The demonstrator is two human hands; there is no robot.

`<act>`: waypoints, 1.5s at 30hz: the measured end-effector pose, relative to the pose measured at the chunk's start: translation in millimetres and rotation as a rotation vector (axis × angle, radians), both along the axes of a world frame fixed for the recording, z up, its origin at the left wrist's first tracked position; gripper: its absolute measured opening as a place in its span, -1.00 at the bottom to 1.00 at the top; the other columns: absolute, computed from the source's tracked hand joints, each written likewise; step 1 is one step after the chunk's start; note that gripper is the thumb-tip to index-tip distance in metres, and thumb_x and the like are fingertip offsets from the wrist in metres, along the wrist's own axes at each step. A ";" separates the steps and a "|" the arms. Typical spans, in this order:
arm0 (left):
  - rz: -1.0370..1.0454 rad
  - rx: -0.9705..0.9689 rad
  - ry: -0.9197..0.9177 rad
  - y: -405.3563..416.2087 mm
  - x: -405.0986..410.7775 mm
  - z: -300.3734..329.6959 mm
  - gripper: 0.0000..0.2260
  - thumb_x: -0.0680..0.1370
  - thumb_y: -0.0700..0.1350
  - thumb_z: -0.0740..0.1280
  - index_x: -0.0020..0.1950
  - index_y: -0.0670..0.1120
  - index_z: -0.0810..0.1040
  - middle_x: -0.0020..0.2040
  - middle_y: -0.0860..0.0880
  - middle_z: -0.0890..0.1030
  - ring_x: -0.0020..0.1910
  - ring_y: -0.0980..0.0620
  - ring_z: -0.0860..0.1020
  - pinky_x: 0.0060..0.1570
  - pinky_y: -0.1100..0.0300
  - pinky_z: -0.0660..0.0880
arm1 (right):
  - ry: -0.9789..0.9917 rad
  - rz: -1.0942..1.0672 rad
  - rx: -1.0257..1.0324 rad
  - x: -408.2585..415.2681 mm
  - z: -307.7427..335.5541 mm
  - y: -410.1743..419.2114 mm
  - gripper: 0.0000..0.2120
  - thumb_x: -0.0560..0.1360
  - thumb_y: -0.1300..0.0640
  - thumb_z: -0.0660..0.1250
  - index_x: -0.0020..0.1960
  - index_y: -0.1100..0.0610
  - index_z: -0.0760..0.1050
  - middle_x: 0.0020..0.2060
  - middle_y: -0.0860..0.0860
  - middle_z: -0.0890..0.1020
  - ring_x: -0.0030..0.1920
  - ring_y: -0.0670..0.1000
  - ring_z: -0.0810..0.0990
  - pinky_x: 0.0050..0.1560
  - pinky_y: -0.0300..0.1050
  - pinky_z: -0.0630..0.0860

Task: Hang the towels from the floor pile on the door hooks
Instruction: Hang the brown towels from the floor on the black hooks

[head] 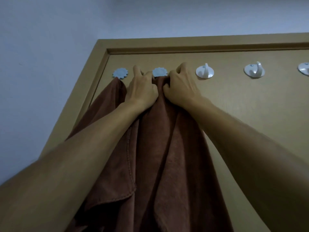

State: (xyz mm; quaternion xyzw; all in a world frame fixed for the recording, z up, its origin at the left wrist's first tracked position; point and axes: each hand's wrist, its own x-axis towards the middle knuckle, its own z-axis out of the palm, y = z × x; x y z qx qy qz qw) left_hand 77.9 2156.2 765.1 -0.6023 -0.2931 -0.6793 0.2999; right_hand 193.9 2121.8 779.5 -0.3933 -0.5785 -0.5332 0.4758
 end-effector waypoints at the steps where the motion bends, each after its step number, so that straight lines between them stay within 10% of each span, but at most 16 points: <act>1: -0.013 0.005 -0.006 0.0 -0.8 -3.1 -0.75 0.53 -0.22 0.15 0.15 -0.22 0.49 0.22 -0.20 0.37 0.04 -0.15 0.48 0.08 -0.02 0.46 | -0.003 0.018 -0.010 1.5 -2.1 -0.3 -0.80 0.48 0.22 0.17 -0.01 0.32 0.48 0.12 0.26 0.41 0.08 0.20 0.45 0.09 0.03 0.41; 6: -0.123 -0.042 0.008 -4.8 -0.1 -15.2 -0.79 0.53 -0.19 0.14 -0.01 -0.16 0.56 -0.04 -0.10 0.60 -0.02 -0.09 0.53 -0.07 0.09 0.43 | 0.039 0.225 -0.104 -1.6 -21.9 -0.6 -0.78 0.55 0.21 0.14 -0.17 0.27 0.49 -0.06 0.21 0.52 -0.11 0.10 0.45 -0.17 -0.18 0.28; 12: -0.260 -0.075 -0.044 -14.1 0.2 -43.3 -0.72 0.63 -0.11 0.05 -0.02 -0.12 0.55 0.03 -0.08 0.59 0.10 -0.06 0.50 -0.03 0.22 0.30 | 0.065 0.235 -0.078 -10.4 -56.5 -2.6 -0.54 0.62 -0.06 -0.02 0.02 0.17 0.58 -0.03 0.16 0.60 0.07 0.12 0.44 0.17 -0.05 0.30; 17: -0.204 -0.105 0.106 -5.1 1.1 -102.2 -0.60 0.63 -0.23 0.08 0.48 -0.17 0.26 0.46 -0.10 0.32 0.45 0.00 0.28 0.40 0.28 0.14 | 0.032 0.318 -0.190 -11.7 -104.7 0.3 -0.48 0.54 0.10 0.03 0.43 0.32 0.25 0.42 0.26 0.29 0.42 0.20 0.29 0.42 0.00 0.22; 32: 0.066 -0.751 0.100 -118.3 39.0 -322.2 -0.43 0.61 -0.24 0.09 0.56 -0.01 -0.07 0.58 -0.04 -0.13 0.56 -0.02 -0.03 0.51 0.14 0.05 | -0.086 0.333 -0.504 29.4 -325.6 -73.0 -0.48 0.37 0.17 0.02 0.16 0.41 0.52 0.16 0.32 0.57 0.19 0.21 0.58 0.20 0.02 0.50; 36: 0.164 -0.946 0.171 -167.6 57.9 -357.2 -0.44 0.59 -0.19 0.15 0.56 -0.05 0.03 0.57 -0.09 -0.04 0.55 -0.08 -0.01 0.51 0.00 0.05 | -0.099 0.392 -0.797 57.9 -375.9 -106.7 -0.29 0.40 -0.01 -0.16 0.37 0.35 0.34 0.36 0.33 0.38 0.39 0.27 0.37 0.39 0.19 0.32; 40: 0.133 -1.003 0.301 -209.9 86.3 -383.3 -0.49 0.50 -0.11 0.17 0.47 -0.09 0.26 0.46 -0.07 0.24 0.46 -0.11 0.20 0.40 -0.10 0.24 | -0.020 0.352 -0.929 98.0 -411.5 -154.9 -0.44 0.44 0.01 -0.07 0.08 0.32 0.56 0.10 0.30 0.58 0.10 0.28 0.57 0.11 0.11 0.50; 45: 0.201 -1.138 0.443 -260.6 134.7 -421.1 -0.52 0.55 -0.16 0.15 0.48 -0.12 0.21 0.54 -0.09 0.09 0.52 -0.07 0.07 0.40 -0.01 0.16 | 0.071 0.173 -0.982 164.3 -447.3 -221.6 -0.51 0.56 -0.03 -0.04 0.29 0.23 0.44 0.35 0.19 0.40 0.30 0.21 0.41 0.23 0.05 0.35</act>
